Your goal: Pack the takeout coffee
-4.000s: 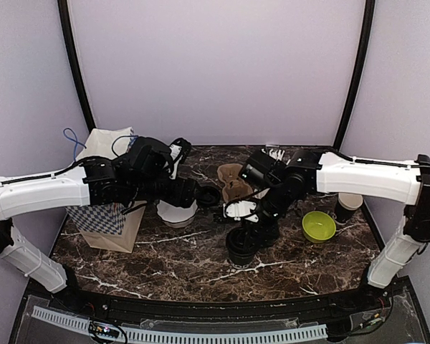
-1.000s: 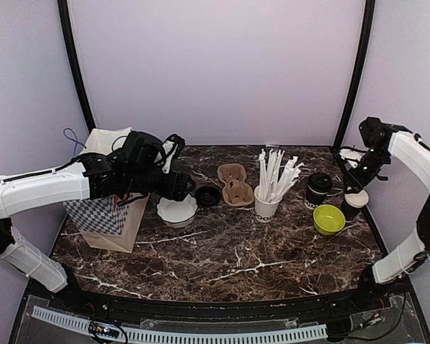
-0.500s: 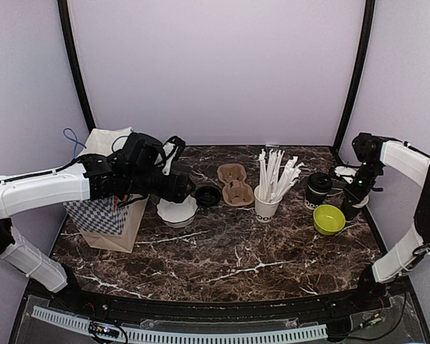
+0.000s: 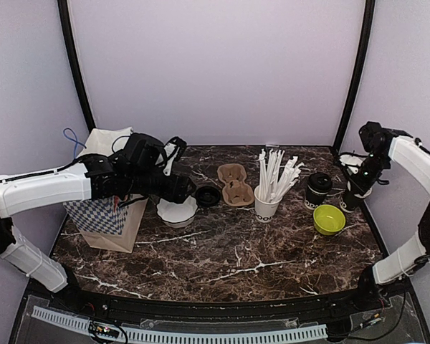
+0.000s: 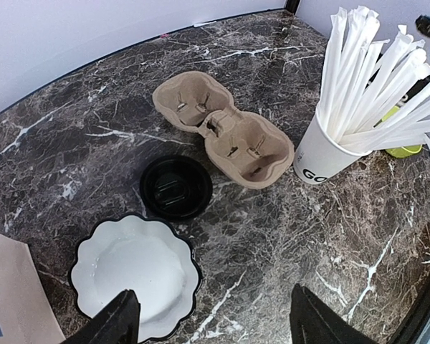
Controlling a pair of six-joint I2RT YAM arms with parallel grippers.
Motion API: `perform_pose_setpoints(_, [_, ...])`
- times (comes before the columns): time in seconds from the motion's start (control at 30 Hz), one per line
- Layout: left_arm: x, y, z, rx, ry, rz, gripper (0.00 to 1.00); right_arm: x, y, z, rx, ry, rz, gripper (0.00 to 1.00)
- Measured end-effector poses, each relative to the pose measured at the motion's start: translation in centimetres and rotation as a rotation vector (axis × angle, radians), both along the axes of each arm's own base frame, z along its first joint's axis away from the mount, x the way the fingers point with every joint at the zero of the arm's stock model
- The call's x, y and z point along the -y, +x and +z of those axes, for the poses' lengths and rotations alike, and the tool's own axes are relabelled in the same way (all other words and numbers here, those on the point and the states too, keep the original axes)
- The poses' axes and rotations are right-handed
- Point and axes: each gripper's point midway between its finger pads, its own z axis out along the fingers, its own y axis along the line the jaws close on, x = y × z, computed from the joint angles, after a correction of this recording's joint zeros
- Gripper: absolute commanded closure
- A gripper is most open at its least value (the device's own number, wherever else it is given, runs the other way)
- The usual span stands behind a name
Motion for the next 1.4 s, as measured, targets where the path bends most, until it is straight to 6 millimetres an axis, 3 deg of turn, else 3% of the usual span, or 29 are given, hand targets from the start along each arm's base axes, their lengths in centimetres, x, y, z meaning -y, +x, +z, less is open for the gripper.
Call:
perform_pose_setpoints(0.1, [0.4,0.5,0.3,0.007,0.01,-0.007,0.26,-0.3,0.4,4.5,0.147,0.014,0.004,1.0])
perform_pose_setpoints(0.2, [0.7,1.1,1.0,0.02,0.015,-0.007,0.26,-1.2,-0.5,8.0,0.259,0.047,0.031,1.0])
perform_pose_setpoints(0.3, [0.8,1.8,2.1,0.043,0.02,-0.001,0.26,-3.3,-3.0,9.2,0.266,0.092,0.12,1.0])
perform_pose_setpoints(0.53, [0.6,2.9,3.7,0.078,0.027,0.024,0.26,-10.3,-10.7,6.1,0.082,0.251,0.451,1.0])
perform_pose_setpoints(0.87, [-0.6,4.3,3.0,0.058,0.088,0.07,0.26,-16.8,-16.3,2.6,-0.11,0.317,0.77,1.0])
perform_pose_setpoints(1.17, [-1.1,6.1,1.8,0.031,0.134,0.111,0.26,-22.4,-19.4,1.3,-0.167,0.224,1.037,1.0])
perform_pose_setpoints(1.4, [-0.5,6.5,0.5,-0.014,0.173,0.102,0.26,-28.6,-18.5,2.2,-0.026,0.146,1.186,1.0])
